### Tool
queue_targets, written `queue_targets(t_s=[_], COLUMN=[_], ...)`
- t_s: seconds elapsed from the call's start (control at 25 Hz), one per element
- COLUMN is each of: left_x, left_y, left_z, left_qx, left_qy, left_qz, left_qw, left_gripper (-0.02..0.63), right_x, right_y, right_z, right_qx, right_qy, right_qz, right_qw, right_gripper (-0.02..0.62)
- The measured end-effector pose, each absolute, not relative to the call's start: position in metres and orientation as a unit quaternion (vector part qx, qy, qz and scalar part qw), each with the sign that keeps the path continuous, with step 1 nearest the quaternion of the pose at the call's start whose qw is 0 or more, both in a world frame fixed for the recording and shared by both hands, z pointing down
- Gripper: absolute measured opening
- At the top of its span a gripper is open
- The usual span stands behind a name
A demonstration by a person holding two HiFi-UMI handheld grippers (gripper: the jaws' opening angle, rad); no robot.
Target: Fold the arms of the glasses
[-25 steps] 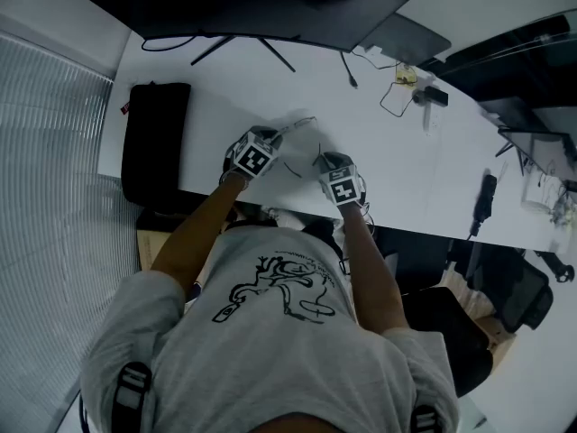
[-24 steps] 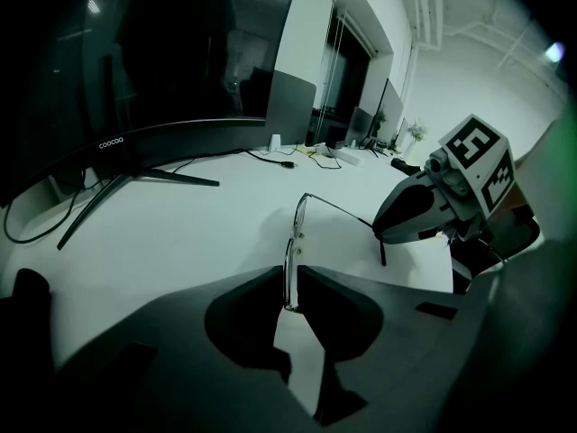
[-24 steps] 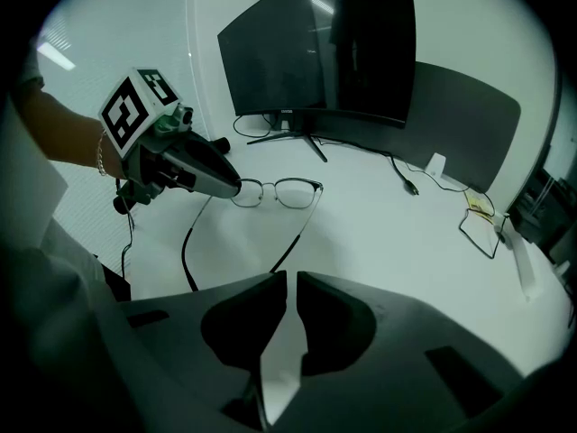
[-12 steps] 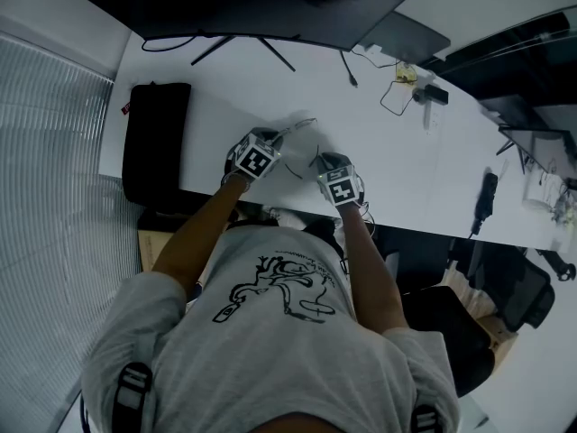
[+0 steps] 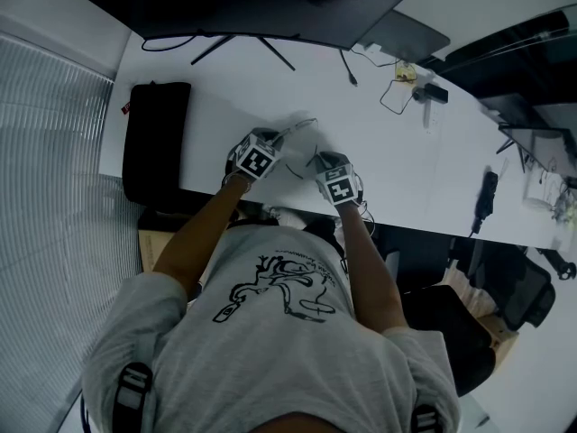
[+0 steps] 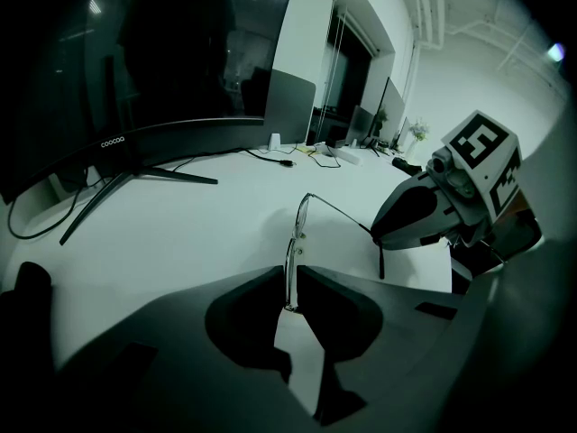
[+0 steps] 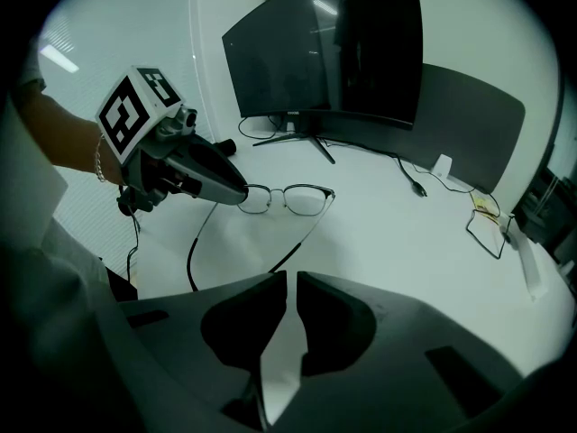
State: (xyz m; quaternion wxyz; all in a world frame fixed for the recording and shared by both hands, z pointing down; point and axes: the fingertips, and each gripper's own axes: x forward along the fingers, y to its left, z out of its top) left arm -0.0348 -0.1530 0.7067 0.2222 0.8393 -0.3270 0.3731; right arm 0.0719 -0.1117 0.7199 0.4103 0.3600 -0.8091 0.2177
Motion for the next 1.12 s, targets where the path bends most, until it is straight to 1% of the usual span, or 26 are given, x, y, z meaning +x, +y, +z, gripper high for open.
queue_targets(t_s=[1.12], left_x=[-0.029], left_y=[-0.131], left_z=[0.703], left_qx=[0.839], left_qy=[-0.324], left_qz=[0.377], left_qw=[0.221], left_gripper=[0.061], right_x=[0.055], right_y=[-0.096], right_z=[0.716], right_qx=[0.345], right_qy=[-0.817], right_qz=[0.215], right_qw=[0.408], right_gripper=[0.046])
